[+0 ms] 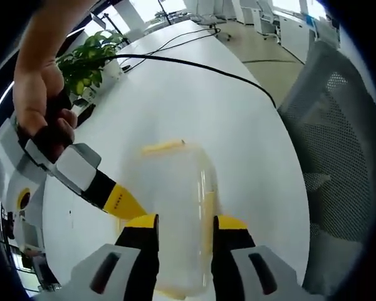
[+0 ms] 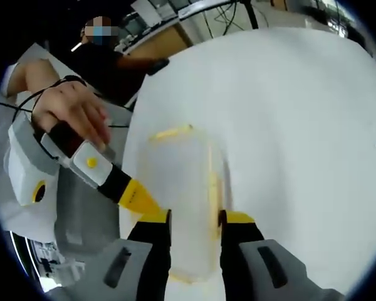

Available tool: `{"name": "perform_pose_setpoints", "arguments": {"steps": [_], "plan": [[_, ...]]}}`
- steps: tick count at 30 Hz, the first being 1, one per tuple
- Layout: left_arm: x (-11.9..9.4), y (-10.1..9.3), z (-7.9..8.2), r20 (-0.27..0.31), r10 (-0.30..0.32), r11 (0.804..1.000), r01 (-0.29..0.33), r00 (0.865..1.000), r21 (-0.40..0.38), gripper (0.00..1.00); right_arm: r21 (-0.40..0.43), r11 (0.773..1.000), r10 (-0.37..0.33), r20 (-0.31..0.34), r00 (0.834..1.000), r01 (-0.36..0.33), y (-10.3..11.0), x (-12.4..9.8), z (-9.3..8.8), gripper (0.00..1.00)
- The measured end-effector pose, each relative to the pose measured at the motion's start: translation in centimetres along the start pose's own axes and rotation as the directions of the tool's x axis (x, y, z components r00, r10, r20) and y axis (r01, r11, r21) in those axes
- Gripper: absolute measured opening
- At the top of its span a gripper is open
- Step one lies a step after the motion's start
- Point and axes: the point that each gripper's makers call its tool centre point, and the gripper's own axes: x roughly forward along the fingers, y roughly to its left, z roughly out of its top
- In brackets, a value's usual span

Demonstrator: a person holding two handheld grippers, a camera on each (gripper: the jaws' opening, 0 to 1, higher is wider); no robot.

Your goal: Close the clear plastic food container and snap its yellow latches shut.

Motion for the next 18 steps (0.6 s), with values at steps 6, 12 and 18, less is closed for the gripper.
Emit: {"name": "perform_pose_setpoints", "arguments": {"steps": [6,12,18], "plan": [[-0.01,0.01,0.01,-0.007,0.028,1.000,-0.028,1.000,0.012,0.25,-0.006,1.000,0.000,-0.008,1.000,0.000,0.31,-0.17,0.32,0.25],[-0.06,-0.07,0.10,-0.022,0.039,0.999,-0.038,0.999,0.036,0.27,-0.013,1.000,0.002,-0.010,1.000,-0.003,0.40,-0.42,0.43,0.29],[-0.38,0.03,0.28,0.009,0.047,0.999,-0.047,0.999,0.018,0.28,0.003,1.000,-0.015,-0.005,1.000,0.015,0.36,-0.60,0.47,0.34]]}}
